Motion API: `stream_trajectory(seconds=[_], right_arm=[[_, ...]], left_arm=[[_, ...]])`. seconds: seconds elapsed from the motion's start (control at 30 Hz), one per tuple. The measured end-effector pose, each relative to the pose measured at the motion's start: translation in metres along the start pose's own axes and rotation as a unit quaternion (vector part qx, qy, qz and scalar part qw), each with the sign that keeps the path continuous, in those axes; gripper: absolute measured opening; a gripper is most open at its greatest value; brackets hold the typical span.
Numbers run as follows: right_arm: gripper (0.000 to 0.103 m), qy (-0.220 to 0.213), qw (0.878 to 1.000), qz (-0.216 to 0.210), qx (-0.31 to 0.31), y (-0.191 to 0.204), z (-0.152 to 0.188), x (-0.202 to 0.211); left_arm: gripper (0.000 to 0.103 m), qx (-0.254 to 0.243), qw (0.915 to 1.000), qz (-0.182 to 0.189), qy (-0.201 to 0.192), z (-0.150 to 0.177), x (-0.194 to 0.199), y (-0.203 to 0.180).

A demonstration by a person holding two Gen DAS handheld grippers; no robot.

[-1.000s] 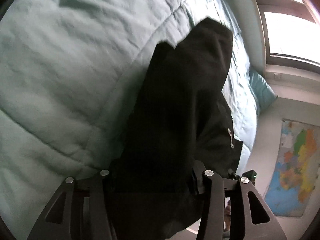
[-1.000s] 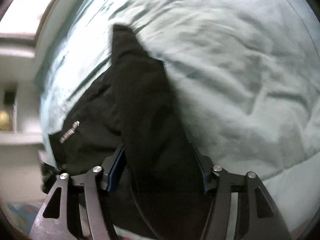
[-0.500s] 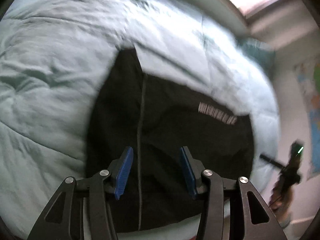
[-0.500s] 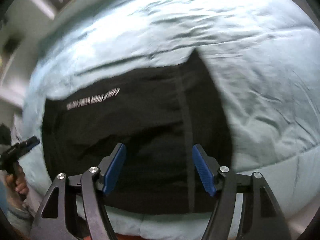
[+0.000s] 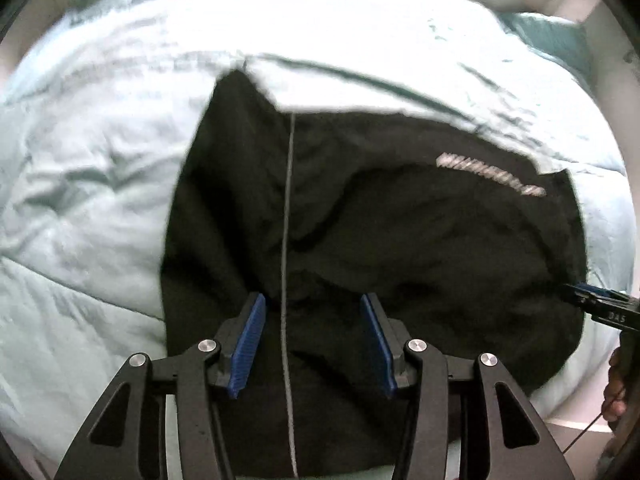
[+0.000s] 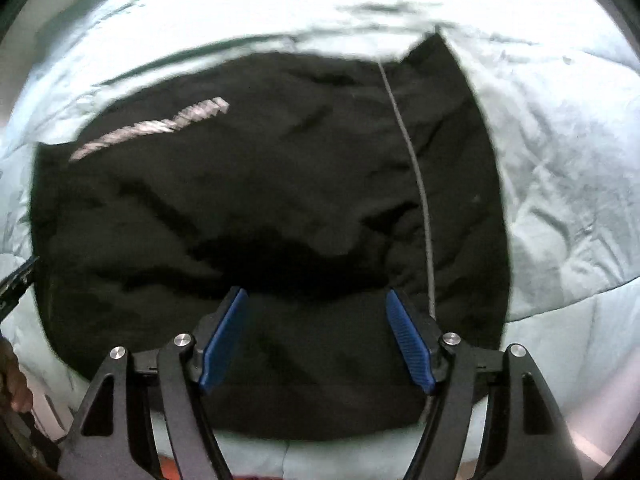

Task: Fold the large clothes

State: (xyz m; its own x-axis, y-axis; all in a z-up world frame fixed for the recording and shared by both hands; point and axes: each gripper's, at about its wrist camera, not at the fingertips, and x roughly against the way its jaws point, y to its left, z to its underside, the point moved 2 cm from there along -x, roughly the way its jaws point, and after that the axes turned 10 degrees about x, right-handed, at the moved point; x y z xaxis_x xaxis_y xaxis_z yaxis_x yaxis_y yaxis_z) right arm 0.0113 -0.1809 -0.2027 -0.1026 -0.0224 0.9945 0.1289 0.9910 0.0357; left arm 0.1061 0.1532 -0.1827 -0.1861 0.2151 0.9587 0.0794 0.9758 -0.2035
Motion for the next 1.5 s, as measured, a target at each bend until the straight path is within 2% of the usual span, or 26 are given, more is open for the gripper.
stream_trajectory(seconds=[0.1,0.23,0.47,0.53,0.63,0.67,0.83,0.93,1.13,1.5], right_arm=[[0.074,-0.022,1.0,0.008,0.006,0.006,0.002,0.038],[0.074,-0.059,0.998,0.01,0.006,0.019,-0.005,0.083],[0.074,-0.124,0.991,0.03,0.028,0.052,-0.018,0.151],[0.074,-0.139,0.989,0.034,0.028,0.06,-0.018,0.166],[0.077,-0.153,0.988,0.03,0.016,0.068,-0.016,0.185],[0.077,-0.159,0.987,0.027,0.009,0.072,-0.015,0.191],[0.077,-0.176,0.984,0.038,0.004,0.083,-0.005,0.208],[0.077,-0.186,0.981,0.057,0.006,0.087,-0.001,0.216],[0.077,-0.194,0.979,0.069,0.002,0.085,0.002,0.224],[0.077,-0.188,0.98,0.07,0.005,0.086,0.006,0.223]], left_arm=[[0.051,-0.018,0.999,-0.003,-0.04,-0.006,0.035,-0.015],[0.051,-0.043,0.9935,-0.026,-0.102,-0.01,0.087,-0.038],[0.051,-0.032,0.9833,-0.003,-0.179,-0.014,0.169,-0.071],[0.054,-0.032,0.9793,-0.024,-0.199,-0.012,0.186,-0.08],[0.058,-0.032,0.9704,-0.089,-0.222,-0.008,0.202,-0.093],[0.058,-0.035,0.9682,-0.097,-0.228,-0.006,0.206,-0.097],[0.058,-0.036,0.9702,-0.096,-0.219,0.002,0.212,-0.106],[0.058,-0.032,0.9669,-0.123,-0.221,0.01,0.213,-0.113],[0.058,-0.035,0.9711,-0.087,-0.219,0.023,0.218,-0.126],[0.058,-0.042,0.9716,-0.093,-0.213,0.028,0.213,-0.134]])
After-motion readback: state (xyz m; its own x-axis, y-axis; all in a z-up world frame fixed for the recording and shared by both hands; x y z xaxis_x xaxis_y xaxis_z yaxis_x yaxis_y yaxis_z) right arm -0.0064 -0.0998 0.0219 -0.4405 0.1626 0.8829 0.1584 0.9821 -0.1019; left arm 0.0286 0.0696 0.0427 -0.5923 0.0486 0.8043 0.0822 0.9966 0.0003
